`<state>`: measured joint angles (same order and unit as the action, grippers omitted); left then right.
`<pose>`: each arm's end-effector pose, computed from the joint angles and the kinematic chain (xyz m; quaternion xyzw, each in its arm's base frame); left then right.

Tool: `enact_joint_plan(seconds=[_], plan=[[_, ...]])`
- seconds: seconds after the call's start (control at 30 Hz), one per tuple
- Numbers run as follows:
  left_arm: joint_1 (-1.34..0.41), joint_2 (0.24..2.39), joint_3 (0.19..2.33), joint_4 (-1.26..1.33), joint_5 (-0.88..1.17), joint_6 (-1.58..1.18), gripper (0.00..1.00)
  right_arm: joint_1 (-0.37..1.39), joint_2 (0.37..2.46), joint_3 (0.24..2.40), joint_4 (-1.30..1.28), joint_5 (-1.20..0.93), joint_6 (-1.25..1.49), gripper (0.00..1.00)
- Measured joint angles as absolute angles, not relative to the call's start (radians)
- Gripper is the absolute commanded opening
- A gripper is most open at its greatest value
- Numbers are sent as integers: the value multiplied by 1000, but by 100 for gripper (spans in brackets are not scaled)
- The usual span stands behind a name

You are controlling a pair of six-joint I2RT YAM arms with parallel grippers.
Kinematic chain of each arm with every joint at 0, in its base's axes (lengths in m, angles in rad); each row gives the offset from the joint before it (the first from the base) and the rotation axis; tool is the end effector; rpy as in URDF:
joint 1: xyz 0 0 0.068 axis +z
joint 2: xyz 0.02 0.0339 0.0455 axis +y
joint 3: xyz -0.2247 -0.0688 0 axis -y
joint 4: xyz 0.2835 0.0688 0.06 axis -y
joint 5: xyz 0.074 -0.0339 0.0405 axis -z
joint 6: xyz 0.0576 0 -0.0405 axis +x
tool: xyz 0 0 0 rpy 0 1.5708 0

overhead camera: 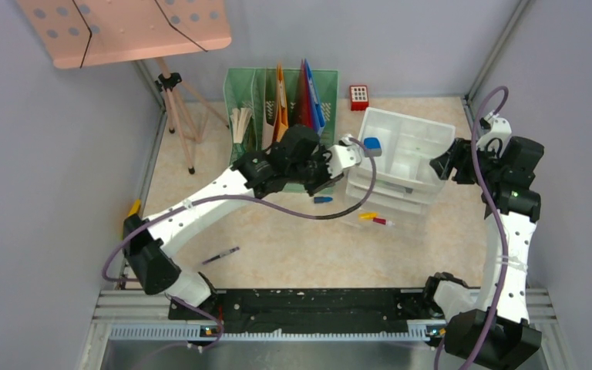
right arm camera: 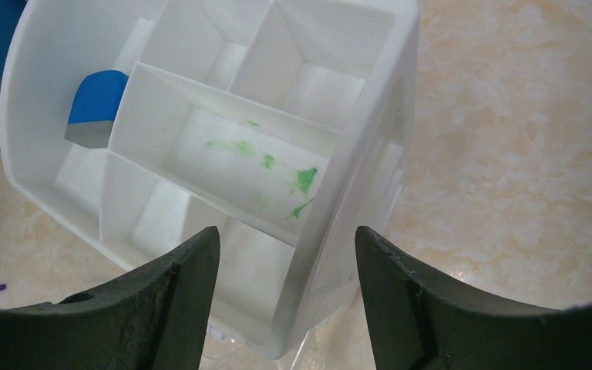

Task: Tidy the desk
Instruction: Pick up the stationery from the center of the board, then place the stationery in the drawer.

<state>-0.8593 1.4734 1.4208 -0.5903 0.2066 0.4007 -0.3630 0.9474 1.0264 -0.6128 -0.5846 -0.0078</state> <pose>0.2449 -0.3022 0.3040 0.5613 0.6916 -0.1910 0.4125 0.2653 -0.0668 0.3160 0.0064 0.8439 0.1585 0.5126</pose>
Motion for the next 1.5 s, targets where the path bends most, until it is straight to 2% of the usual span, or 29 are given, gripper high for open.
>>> enact_joint_plan(seconds=[0.17, 0.33, 0.43, 0.5, 0.67, 0.87, 0.97, 1.23, 1.5], plan=[[-952, 1642, 1595, -615, 212, 422, 24, -365, 947, 1026, -613, -585, -8, 65], [-1001, 1780, 1658, -645, 216, 430, 30, -365, 947, 1026, -613, -585, -8, 65], [-1018, 1850, 1684, -657, 216, 438, 46, -365, 947, 1025, -613, -587, -8, 65], [-1026, 1885, 1695, -659, 215, 443, 52, -365, 947, 1021, -612, -588, -8, 65], [-1034, 1906, 1700, -659, 193, 444, 60, -369, 944, 1021, -614, -588, -8, 65], [-1035, 1854, 1684, -657, 130, 445, 62, -369, 944, 1020, -614, -589, -8, 65], [-1034, 1756, 1612, -645, 92, 448, 62, -369, 944, 1020, -614, -591, -8, 65], [-989, 1425, 1251, -568, 10, 457, 66, -369, 944, 1020, -614, -593, -8, 65], [-780, 1386, 961, -410, 134, 532, 65, -369, 944, 1020, -613, -595, -8, 65]])
